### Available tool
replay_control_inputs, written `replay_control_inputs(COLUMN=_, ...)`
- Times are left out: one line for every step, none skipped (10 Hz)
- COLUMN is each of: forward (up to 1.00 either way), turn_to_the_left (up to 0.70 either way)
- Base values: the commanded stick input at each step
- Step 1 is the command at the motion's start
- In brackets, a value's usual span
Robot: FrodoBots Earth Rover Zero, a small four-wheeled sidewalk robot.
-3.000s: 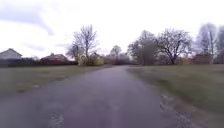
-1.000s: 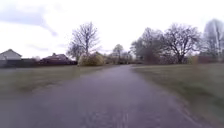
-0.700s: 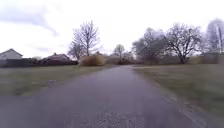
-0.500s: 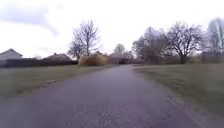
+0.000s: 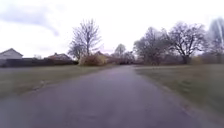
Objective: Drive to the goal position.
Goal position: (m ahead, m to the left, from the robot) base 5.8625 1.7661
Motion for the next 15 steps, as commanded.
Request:
replay_control_inputs(forward=1.00, turn_to_the_left=0.00)
replay_control_inputs(forward=1.00, turn_to_the_left=-0.24)
replay_control_inputs(forward=1.00, turn_to_the_left=-0.40)
replay_control_inputs(forward=1.00, turn_to_the_left=-0.40)
replay_control_inputs(forward=1.00, turn_to_the_left=-0.40)
replay_control_inputs(forward=1.00, turn_to_the_left=-0.31)
replay_control_inputs(forward=1.00, turn_to_the_left=0.00)
replay_control_inputs(forward=1.00, turn_to_the_left=0.00)
replay_control_inputs(forward=1.00, turn_to_the_left=0.00)
replay_control_inputs(forward=1.00, turn_to_the_left=0.00)
replay_control_inputs(forward=1.00, turn_to_the_left=0.00)
replay_control_inputs(forward=1.00, turn_to_the_left=0.00)
replay_control_inputs(forward=1.00, turn_to_the_left=0.00)
replay_control_inputs(forward=1.00, turn_to_the_left=0.00)
replay_control_inputs(forward=1.00, turn_to_the_left=0.00)
